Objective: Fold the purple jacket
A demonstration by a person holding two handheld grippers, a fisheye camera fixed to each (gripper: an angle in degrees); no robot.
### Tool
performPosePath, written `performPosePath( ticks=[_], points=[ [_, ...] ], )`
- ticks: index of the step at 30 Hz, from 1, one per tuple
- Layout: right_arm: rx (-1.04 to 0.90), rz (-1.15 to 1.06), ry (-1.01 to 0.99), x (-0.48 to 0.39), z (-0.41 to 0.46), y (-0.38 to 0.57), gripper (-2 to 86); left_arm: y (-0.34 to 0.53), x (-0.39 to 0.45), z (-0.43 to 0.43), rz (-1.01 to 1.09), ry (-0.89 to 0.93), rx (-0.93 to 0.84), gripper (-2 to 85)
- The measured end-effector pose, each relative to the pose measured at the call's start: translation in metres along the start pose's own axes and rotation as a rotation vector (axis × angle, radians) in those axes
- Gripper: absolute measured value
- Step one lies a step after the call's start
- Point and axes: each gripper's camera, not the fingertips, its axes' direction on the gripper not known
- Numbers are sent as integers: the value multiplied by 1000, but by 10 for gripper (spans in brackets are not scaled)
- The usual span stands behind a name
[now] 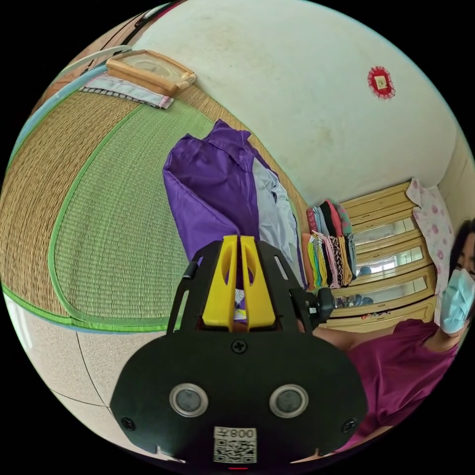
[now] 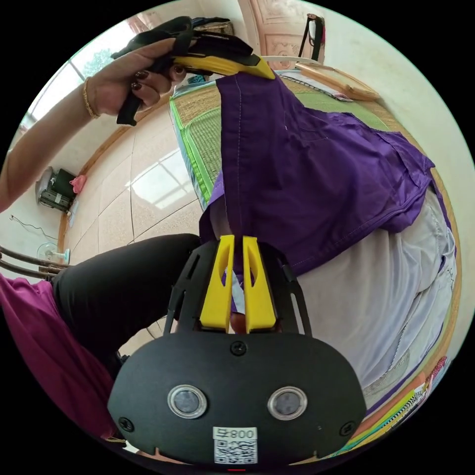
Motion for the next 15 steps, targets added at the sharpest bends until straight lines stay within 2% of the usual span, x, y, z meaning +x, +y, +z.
performPosePath(
  ticks=[5,9,15],
  points=[
    [65,68,-57,23,-47,0,6,17,13,-40,17,14,104,89],
    [189,136,-158,56,-114,-3,4,54,20,-71,-18,-17,192,109],
    [289,109,-153,75,-196,-31,4,100,36,-74,-74,-89,197,127]
  ],
)
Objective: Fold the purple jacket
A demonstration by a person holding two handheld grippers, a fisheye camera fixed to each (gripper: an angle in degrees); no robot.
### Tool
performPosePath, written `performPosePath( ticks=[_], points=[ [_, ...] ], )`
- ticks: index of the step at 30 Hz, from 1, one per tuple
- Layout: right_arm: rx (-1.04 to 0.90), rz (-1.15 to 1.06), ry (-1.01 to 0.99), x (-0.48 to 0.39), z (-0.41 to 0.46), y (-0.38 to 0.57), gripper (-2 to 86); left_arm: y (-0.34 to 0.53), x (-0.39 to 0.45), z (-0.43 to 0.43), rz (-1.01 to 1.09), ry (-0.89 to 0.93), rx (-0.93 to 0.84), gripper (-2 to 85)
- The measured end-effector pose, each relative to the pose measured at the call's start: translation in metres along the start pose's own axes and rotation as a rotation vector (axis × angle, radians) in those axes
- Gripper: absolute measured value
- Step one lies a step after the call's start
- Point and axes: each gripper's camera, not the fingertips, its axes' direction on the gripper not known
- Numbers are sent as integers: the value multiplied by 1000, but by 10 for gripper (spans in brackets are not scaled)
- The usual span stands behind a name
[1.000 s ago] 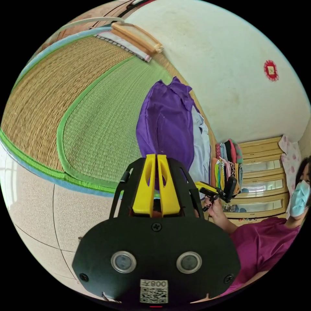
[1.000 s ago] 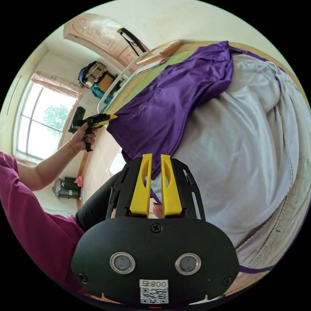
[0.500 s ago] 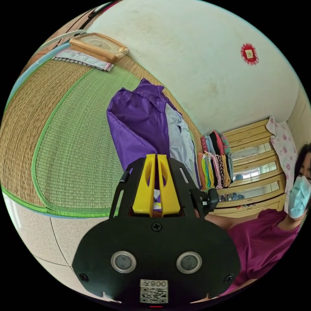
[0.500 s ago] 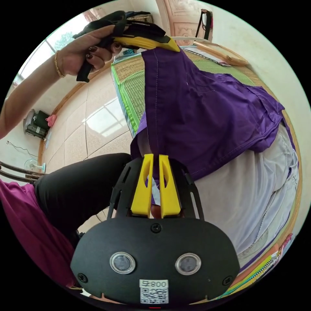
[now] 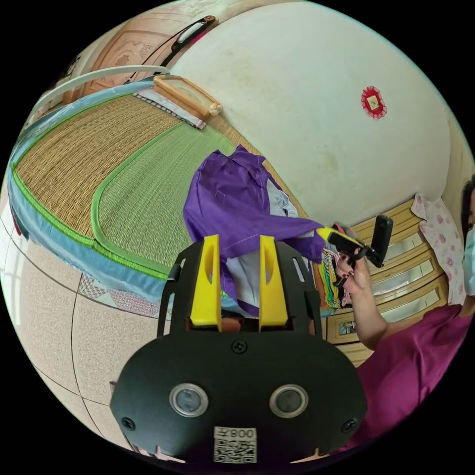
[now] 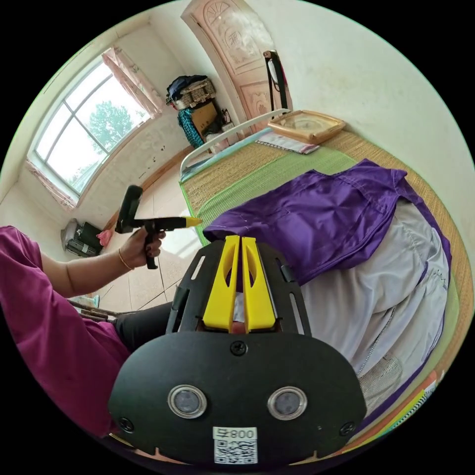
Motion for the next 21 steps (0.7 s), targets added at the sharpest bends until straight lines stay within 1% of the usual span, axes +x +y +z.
performPosePath(
  ticks=[2,7,8,10,12,13,17,19,21],
  points=[
    [10,-19,13,-3,-10,-13,4,1,11,7,6,15,-32,134],
    [7,-49,57,-13,-21,-37,4,-20,50,34,47,-97,-105,137],
    [6,-50,57,-14,-20,-37,4,-27,59,37,46,-137,-93,129],
    [-8,-48,68,-14,-18,-38,4,-36,69,36,37,-149,-78,87],
    [-19,-48,67,-13,-15,-35,4,-46,85,24,52,-205,-60,34],
    [-27,-42,63,-11,-13,-33,4,-49,89,19,66,-215,-58,31],
    [-42,-47,11,-10,-8,-23,3,-67,118,-28,207,-288,-30,21],
    [-72,-77,-28,-19,5,-13,3,-75,131,-41,287,-314,-67,19],
    [-107,-86,-60,-24,23,-4,3,-80,145,-44,360,-386,-139,19]
  ],
)
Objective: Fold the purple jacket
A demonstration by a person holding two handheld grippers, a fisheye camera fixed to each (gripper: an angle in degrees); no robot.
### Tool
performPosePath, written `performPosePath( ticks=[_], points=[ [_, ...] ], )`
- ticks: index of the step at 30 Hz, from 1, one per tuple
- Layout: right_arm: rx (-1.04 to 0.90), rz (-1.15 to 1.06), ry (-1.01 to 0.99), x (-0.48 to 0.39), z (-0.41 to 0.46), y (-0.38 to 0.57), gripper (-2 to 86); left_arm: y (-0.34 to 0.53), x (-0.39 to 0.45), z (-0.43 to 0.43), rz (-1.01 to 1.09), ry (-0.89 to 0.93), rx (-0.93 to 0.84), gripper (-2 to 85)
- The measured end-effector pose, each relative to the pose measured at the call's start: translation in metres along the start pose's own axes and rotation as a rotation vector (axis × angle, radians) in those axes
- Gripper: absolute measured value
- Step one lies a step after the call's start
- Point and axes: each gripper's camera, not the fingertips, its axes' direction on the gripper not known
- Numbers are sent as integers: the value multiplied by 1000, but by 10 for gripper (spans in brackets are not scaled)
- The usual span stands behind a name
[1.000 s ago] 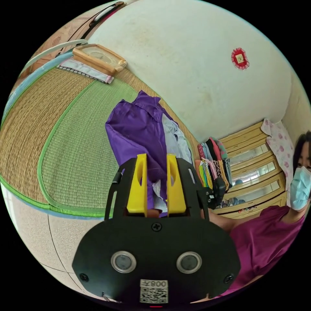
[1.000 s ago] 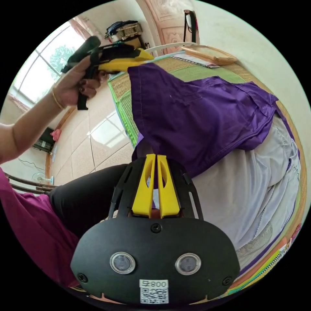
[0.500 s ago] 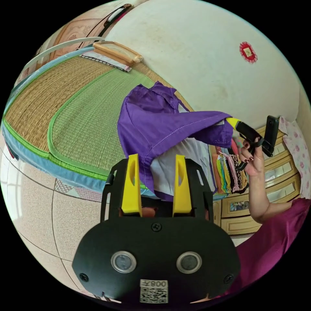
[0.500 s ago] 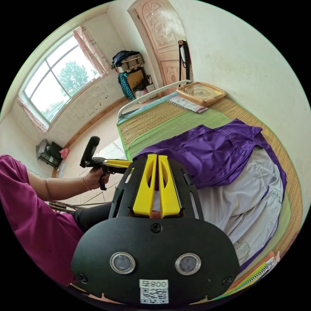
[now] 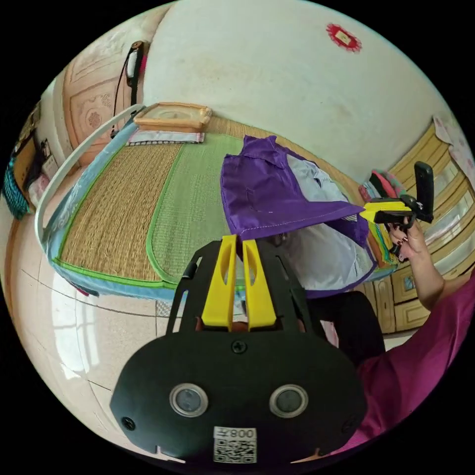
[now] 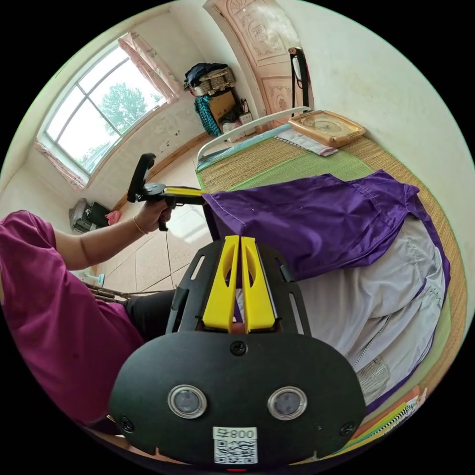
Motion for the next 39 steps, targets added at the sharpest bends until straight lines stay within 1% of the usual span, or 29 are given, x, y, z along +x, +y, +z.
performPosePath(
  ticks=[1,2,4,5,6,7,9,11,13,16,18,20,22,23,24,26,28,32,33,34,36,39],
  points=[
    [-25,0,-12,-2,17,5,3,-2,3,1,22,-15,-26,19],
    [-40,3,-17,-3,28,7,3,-5,7,8,47,-42,-88,20],
    [-114,18,-44,-3,80,19,4,-6,11,21,47,-73,-155,22],
    [-137,21,-40,-2,95,23,4,-5,12,33,39,-84,-209,24],
    [-196,48,-33,4,129,32,4,-5,12,45,21,-98,-270,28],
    [-252,88,-76,13,159,41,5,-5,12,50,9,-110,-302,30],
    [-285,137,-154,23,189,54,8,-4,12,57,-58,-175,-375,34],
    [-278,157,-188,27,198,62,11,-6,16,49,-72,-208,-371,34],
    [-244,163,-166,33,190,65,16,-12,24,36,-73,-184,-326,36],
    [-147,237,-115,66,167,68,20,-33,48,15,-57,-96,-203,42],
    [-87,299,-63,95,154,71,22,-56,84,13,13,20,-121,51],
    [-51,368,-37,126,145,73,28,-75,116,19,87,74,-104,58],
    [5,418,-93,159,137,75,41,-92,148,26,144,126,-82,62],
    [17,420,-98,164,136,75,44,-102,168,35,175,190,-72,64],
    [27,420,-76,173,135,74,48,-112,187,48,206,259,-85,67],
    [21,426,-6,187,137,69,50,-125,214,73,247,300,-140,72],
    [32,467,50,215,142,60,51,-136,237,97,279,302,-181,77],
    [47,519,153,261,150,39,53,-157,279,144,350,178,-296,87],
    [39,538,179,276,157,32,56,-161,287,146,356,138,-274,82],
    [26,559,203,291,165,27,58,-163,292,146,376,133,-267,80],
    [2,595,223,311,179,21,59,-172,310,147,419,80,-278,68],
    [-26,631,193,336,204,19,52,-180,324,146,435,83,-271,39]
  ],
)
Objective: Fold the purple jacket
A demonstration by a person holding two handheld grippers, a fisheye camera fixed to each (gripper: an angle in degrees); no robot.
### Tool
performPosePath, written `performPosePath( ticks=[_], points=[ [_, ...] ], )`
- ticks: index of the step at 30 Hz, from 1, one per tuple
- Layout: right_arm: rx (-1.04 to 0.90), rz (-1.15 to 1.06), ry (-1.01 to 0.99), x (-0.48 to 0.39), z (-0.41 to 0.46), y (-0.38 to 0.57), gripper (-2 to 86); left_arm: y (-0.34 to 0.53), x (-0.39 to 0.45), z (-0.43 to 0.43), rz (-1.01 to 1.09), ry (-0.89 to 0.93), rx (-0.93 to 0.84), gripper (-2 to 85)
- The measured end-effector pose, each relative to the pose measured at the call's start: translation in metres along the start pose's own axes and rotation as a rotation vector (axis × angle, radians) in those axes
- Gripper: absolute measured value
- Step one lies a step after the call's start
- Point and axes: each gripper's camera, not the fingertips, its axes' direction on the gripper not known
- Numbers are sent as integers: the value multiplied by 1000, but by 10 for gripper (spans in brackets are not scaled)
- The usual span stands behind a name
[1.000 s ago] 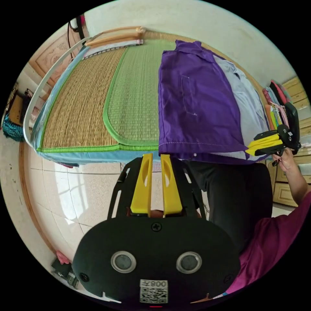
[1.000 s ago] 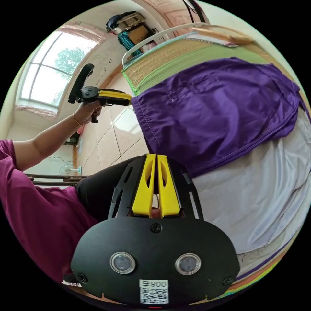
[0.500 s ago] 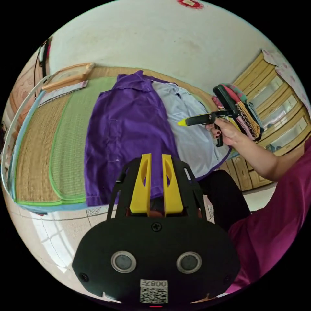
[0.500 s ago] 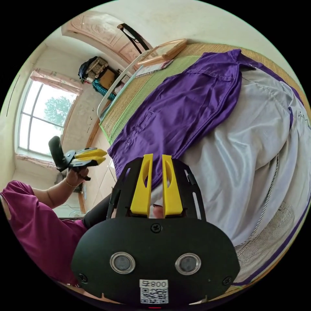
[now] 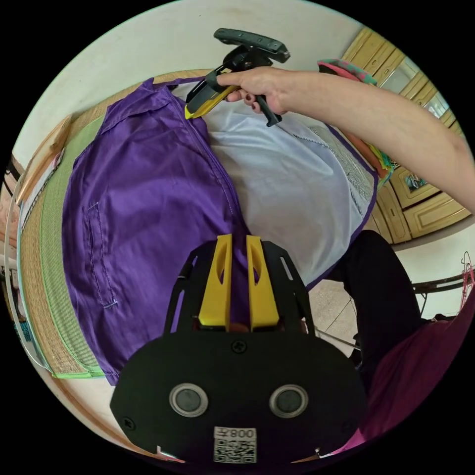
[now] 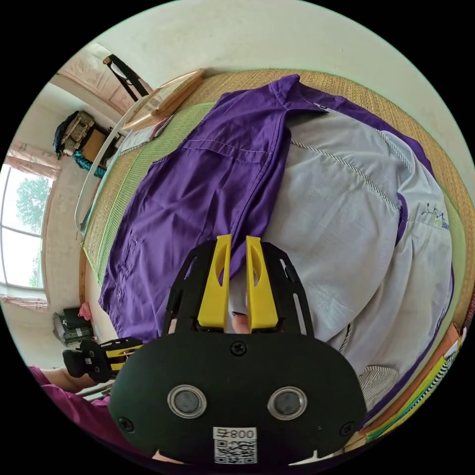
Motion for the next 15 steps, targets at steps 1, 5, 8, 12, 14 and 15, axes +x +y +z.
performPosePath(
  ticks=[1,5,8,12,14,15],
  points=[
    [-6,9,-33,5,8,-3,39,-2,1,-1,-1,-1,5,33],
    [43,16,-208,21,11,-1,14,-13,9,-24,-18,10,78,8],
    [145,19,-458,43,-4,6,7,-21,16,-45,-11,16,141,4],
    [214,43,-654,84,-6,18,3,-42,27,-47,15,39,160,2],
    [154,92,-589,100,10,23,2,-55,32,-32,25,59,115,3],
    [117,129,-574,112,22,28,2,-63,35,-20,26,74,76,3]
  ],
)
